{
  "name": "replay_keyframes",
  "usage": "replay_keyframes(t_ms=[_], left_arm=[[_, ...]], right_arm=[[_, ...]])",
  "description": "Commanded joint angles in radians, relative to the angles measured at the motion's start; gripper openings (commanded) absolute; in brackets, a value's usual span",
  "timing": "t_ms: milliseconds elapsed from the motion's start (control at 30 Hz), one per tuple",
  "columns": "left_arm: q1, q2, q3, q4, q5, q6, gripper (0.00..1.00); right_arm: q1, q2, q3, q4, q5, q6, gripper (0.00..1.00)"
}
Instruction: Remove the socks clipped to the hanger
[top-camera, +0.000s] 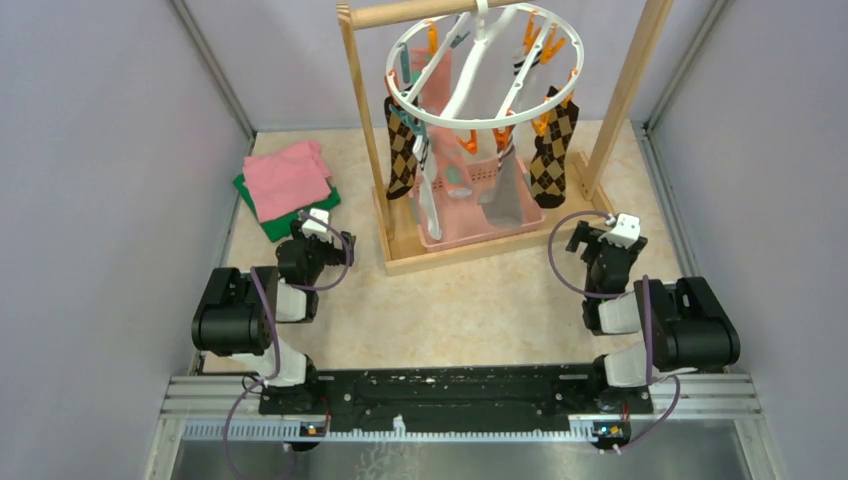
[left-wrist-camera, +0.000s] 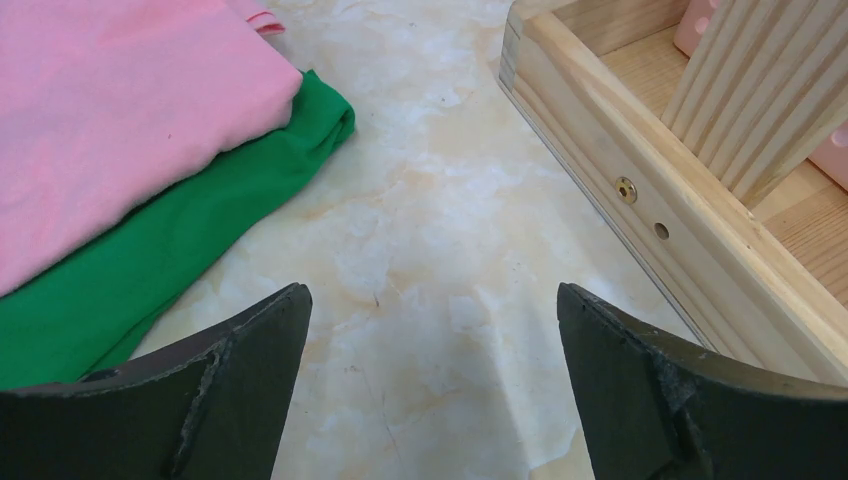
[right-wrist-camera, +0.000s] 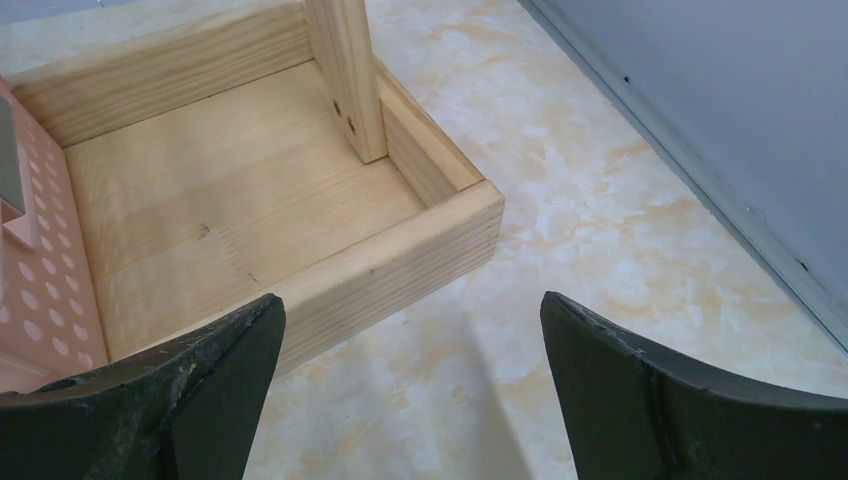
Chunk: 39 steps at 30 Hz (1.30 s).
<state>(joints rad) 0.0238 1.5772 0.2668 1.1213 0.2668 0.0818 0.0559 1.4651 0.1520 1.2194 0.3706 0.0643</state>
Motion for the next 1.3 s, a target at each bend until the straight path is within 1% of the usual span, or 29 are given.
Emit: replay_keyframes(t_ms=[0,333,367,433,467,500,533,567,600,633,667,733,767,867,967,1100,1267], left_arm=[[0.002,-0.009,0.009,0.047,-0.001,0.013,0.99],[0.002,-0.011,0.009,0.047,0.0,0.012,0.99],[0.002,-0.012,0.007,0.049,-0.001,0.012,0.99],[0.003,-0.02,0.015,0.064,-0.014,0.002,0.99],[0.005,-0.043,0.053,0.009,-0.03,-0.009,0.99],[0.006,-0.074,0.109,-0.116,-0.049,-0.016,0.99],[0.006,-0.1,0.188,-0.322,-0.063,-0.017,0.99],[0.007,-0.111,0.268,-0.491,-0.061,-0.001,0.99],[0.01,-0.112,0.358,-0.64,-0.04,0.024,0.99],[0.013,-0.104,0.44,-0.776,-0.006,0.046,0.99],[0.019,-0.095,0.516,-0.913,0.026,0.061,0.99],[0.035,-0.079,0.631,-1.093,0.086,0.062,0.99],[0.044,-0.078,0.669,-1.164,0.108,0.055,0.99],[0.058,-0.115,0.716,-1.259,0.158,0.04,0.99],[0.059,-0.173,0.725,-1.302,0.196,0.041,0.99],[0.059,-0.234,0.755,-1.384,0.23,0.05,0.99],[0.059,-0.267,0.811,-1.475,0.258,0.052,0.99]], right_arm=[[-0.004,-0.013,0.009,0.039,-0.013,0.011,0.99],[-0.004,-0.015,0.01,0.037,-0.001,0.015,0.99],[-0.004,-0.032,0.017,0.014,0.021,0.022,0.99],[0.003,-0.078,0.037,-0.053,-0.018,0.002,0.99],[0.026,-0.126,0.06,-0.148,0.027,-0.004,0.99],[0.045,-0.174,0.117,-0.315,0.097,0.023,0.99],[0.049,-0.209,0.192,-0.506,0.144,0.106,0.99],[0.049,-0.221,0.281,-0.713,0.19,0.249,0.99],[0.046,-0.227,0.341,-0.824,0.174,0.297,0.99],[0.044,-0.231,0.383,-0.889,0.08,0.33,0.99],[0.044,-0.236,0.408,-0.92,-0.001,0.353,0.99],[0.047,-0.257,0.417,-0.922,-0.118,0.422,0.99],[0.047,-0.267,0.414,-0.922,-0.149,0.449,0.99],[0.072,-0.273,0.453,-0.984,-0.17,0.481,0.99],[0.138,-0.25,0.526,-1.09,-0.108,0.465,0.97],[0.186,-0.206,0.58,-1.123,-0.108,0.468,0.82],[0.194,-0.137,0.609,-1.112,-0.115,0.469,0.7]])
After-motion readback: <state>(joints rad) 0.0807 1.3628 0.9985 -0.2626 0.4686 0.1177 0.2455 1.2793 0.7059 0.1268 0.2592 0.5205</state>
